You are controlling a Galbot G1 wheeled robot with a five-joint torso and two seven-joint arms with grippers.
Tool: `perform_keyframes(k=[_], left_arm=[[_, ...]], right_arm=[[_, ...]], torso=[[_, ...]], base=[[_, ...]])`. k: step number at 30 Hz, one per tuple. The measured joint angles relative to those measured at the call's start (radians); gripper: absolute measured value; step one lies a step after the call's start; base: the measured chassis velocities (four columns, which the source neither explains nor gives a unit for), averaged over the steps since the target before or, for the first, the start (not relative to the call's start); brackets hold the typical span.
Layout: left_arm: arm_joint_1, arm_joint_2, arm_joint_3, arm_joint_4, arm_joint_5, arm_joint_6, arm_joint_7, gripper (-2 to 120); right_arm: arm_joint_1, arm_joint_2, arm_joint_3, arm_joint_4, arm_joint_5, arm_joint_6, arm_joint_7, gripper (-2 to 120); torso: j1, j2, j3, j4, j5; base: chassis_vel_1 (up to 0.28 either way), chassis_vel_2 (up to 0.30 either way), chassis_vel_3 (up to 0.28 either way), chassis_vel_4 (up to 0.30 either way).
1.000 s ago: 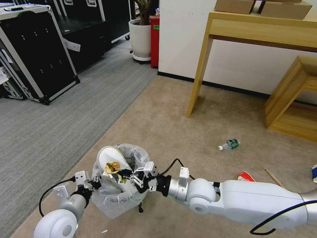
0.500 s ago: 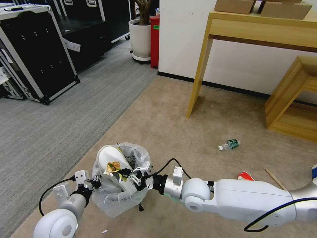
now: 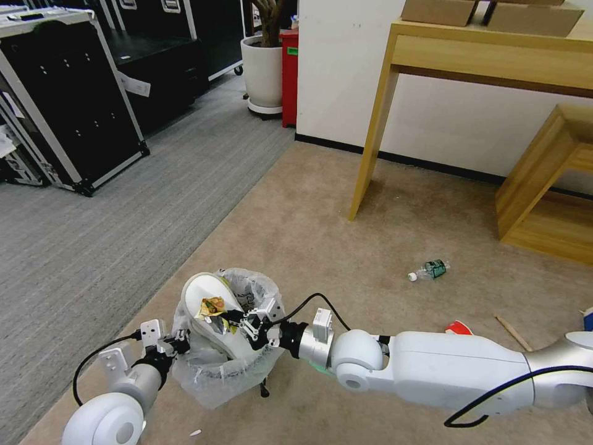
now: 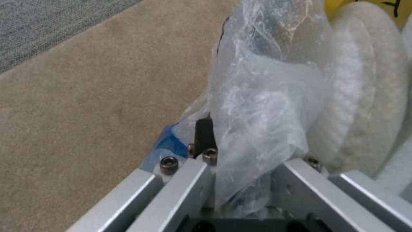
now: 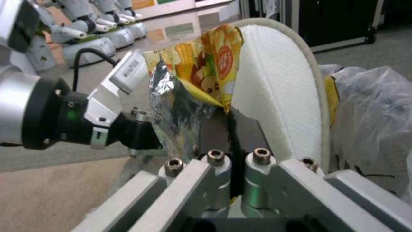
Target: Pick up the trash bin and place the garbage on the floor into it.
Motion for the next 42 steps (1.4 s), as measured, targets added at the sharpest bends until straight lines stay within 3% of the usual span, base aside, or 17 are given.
perform_keyframes(k=[2,6,9,18,20,22,24,28,42], left_arm=[[0.000,0.000,0.000,-0.001,0.000,0.000,0.000,1],[0.004,-0.002,0.001,-0.002,0.001,0.000,0.001,1],[0.009,-0.002,0.000,-0.005,0.003,0.000,0.002,1],[0.014,-0.003,0.000,-0.006,0.006,-0.001,0.002,1],[0.015,-0.003,0.000,-0.007,0.007,-0.002,0.002,1],[0.016,-0.003,0.000,-0.009,0.007,-0.002,0.002,1],[0.018,-0.003,-0.002,-0.010,0.007,-0.002,0.003,1],[0.019,-0.003,-0.003,-0.010,0.008,-0.003,0.003,1],[0.015,0.002,-0.007,-0.002,0.006,-0.003,0.002,1]], right_arm=[[0.000,0.001,0.000,-0.002,0.000,-0.002,0.001,0],[0.000,0.002,0.000,-0.005,-0.004,-0.008,0.003,11],[-0.002,0.001,0.000,-0.006,-0.006,-0.009,0.003,26],[-0.008,-0.006,0.003,0.000,-0.015,-0.008,0.003,53],[-0.008,-0.009,0.005,0.003,-0.016,-0.007,0.002,65],[-0.009,-0.011,0.006,0.005,-0.017,-0.007,0.002,68],[-0.009,-0.014,0.007,0.007,-0.019,-0.005,0.000,82],[-0.009,-0.017,0.010,0.011,-0.019,-0.004,-0.001,95],[-0.027,-0.043,0.059,0.039,-0.017,0.009,-0.005,95]], torso=[[0.000,0.000,0.000,0.0000,0.0000],[0.000,0.000,0.000,0.0000,0.0000],[0.000,0.000,0.000,0.0000,0.0000],[0.000,0.000,0.000,0.0000,0.0001],[0.000,0.000,0.000,0.0000,0.0000],[0.000,0.000,0.000,0.0000,0.0001],[0.000,0.000,0.000,0.0000,0.0001],[0.000,0.000,0.000,0.0000,0.0001],[0.000,0.000,0.000,0.0000,0.0001]], base=[[0.000,0.000,0.000,0.000],[0.000,0.000,0.000,0.000],[0.000,0.000,0.000,0.000],[0.000,0.000,0.000,0.000],[0.000,0.000,0.000,0.000],[0.000,0.000,0.000,0.000],[0.000,0.000,0.000,0.000],[0.000,0.000,0.000,0.000],[0.000,0.000,0.000,0.000]])
